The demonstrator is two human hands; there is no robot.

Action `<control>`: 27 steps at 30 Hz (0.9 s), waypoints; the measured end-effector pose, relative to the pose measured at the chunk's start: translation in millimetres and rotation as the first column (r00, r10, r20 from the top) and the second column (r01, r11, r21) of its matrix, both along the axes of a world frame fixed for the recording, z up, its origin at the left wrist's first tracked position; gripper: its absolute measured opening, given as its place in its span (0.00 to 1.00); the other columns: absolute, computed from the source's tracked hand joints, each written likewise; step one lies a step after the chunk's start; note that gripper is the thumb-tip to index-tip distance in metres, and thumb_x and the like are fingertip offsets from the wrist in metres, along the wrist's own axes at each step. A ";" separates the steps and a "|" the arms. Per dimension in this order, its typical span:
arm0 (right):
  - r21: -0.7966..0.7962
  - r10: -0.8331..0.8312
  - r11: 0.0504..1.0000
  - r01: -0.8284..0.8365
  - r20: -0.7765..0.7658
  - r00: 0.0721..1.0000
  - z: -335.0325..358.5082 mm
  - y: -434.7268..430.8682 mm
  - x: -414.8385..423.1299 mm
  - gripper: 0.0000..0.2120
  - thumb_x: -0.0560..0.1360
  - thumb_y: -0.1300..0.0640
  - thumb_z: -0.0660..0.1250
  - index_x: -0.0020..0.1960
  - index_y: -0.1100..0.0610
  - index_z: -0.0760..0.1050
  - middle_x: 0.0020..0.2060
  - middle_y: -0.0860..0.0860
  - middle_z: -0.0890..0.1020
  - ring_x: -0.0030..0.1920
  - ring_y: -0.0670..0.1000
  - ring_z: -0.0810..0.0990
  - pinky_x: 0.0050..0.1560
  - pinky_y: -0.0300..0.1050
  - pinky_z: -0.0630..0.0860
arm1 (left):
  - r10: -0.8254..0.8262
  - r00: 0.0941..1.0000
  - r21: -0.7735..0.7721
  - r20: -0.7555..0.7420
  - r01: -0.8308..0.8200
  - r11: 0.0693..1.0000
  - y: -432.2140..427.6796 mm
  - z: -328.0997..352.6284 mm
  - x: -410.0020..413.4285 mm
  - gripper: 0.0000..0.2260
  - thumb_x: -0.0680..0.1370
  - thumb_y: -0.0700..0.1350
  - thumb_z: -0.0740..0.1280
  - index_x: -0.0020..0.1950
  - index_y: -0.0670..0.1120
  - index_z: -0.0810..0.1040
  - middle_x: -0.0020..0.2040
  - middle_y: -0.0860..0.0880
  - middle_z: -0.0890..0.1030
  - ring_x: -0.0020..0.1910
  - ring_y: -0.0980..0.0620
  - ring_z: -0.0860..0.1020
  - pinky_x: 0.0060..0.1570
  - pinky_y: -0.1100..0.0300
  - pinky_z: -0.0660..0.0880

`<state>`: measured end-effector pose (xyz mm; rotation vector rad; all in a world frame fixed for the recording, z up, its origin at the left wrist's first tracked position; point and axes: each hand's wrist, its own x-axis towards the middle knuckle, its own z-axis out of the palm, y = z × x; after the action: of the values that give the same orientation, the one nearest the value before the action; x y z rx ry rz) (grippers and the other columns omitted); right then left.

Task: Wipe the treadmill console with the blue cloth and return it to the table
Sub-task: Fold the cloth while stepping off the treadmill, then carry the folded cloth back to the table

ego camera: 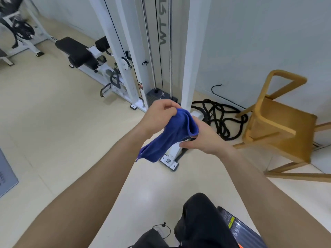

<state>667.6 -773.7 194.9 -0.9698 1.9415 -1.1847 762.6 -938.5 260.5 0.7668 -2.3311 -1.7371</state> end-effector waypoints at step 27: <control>-0.083 -0.807 0.454 0.887 0.384 0.448 32.1 329.8 -297.4 0.09 0.81 0.61 0.67 0.57 0.53 0.84 0.52 0.54 0.87 0.55 0.54 0.85 0.60 0.55 0.79 | -0.587 0.805 0.680 0.084 0.384 0.625 284.6 -60.2 -456.1 0.28 0.77 0.59 0.69 0.73 0.50 0.66 0.67 0.49 0.79 0.54 0.44 0.84 0.47 0.45 0.79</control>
<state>370.2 -443.9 227.0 0.2481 2.0621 -2.0676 306.5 -653.9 200.2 0.4888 -2.2545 -2.9570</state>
